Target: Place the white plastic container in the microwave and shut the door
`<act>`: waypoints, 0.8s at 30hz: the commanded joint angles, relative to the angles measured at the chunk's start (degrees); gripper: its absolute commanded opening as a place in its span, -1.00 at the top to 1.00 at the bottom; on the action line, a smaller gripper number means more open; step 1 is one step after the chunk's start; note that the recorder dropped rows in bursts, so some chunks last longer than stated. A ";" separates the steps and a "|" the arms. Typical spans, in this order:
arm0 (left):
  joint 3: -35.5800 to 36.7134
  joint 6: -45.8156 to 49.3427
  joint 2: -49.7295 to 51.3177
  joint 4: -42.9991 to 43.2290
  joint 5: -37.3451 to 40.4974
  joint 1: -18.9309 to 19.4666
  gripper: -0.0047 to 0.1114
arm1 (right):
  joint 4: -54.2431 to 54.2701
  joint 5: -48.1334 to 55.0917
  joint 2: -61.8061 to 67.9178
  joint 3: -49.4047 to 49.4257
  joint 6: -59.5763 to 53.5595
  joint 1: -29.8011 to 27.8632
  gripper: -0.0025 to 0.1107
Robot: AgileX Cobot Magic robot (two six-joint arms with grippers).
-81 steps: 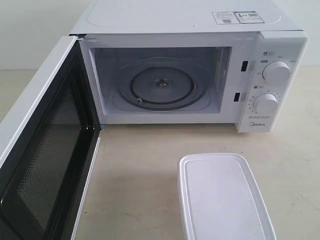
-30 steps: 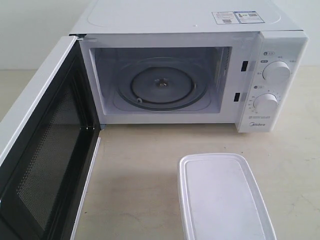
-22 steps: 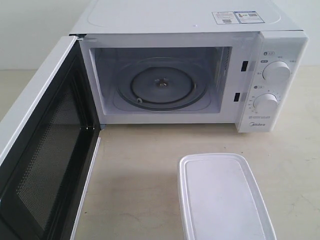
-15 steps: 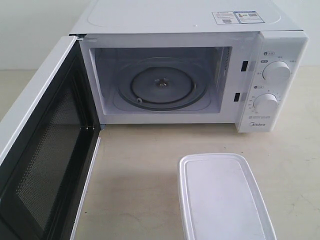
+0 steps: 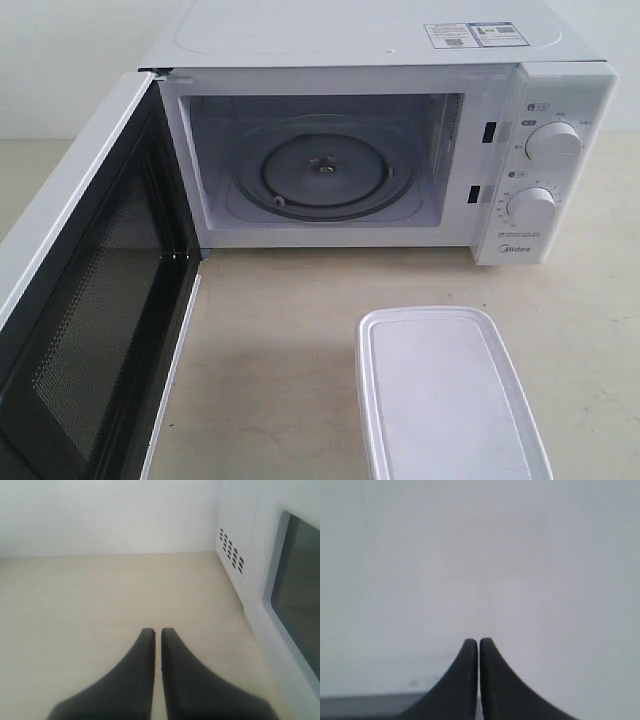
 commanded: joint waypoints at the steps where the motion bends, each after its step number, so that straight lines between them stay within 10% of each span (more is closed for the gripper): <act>1: 0.23 -0.40 -0.19 0.16 -0.04 0.13 0.84 | 1.22 3.59 1.26 -7.60 3.30 0.00 0.96; 24: 0.23 -0.40 -0.19 0.16 -0.04 0.13 0.84 | 17.44 57.28 53.21 -51.82 -6.36 0.11 0.96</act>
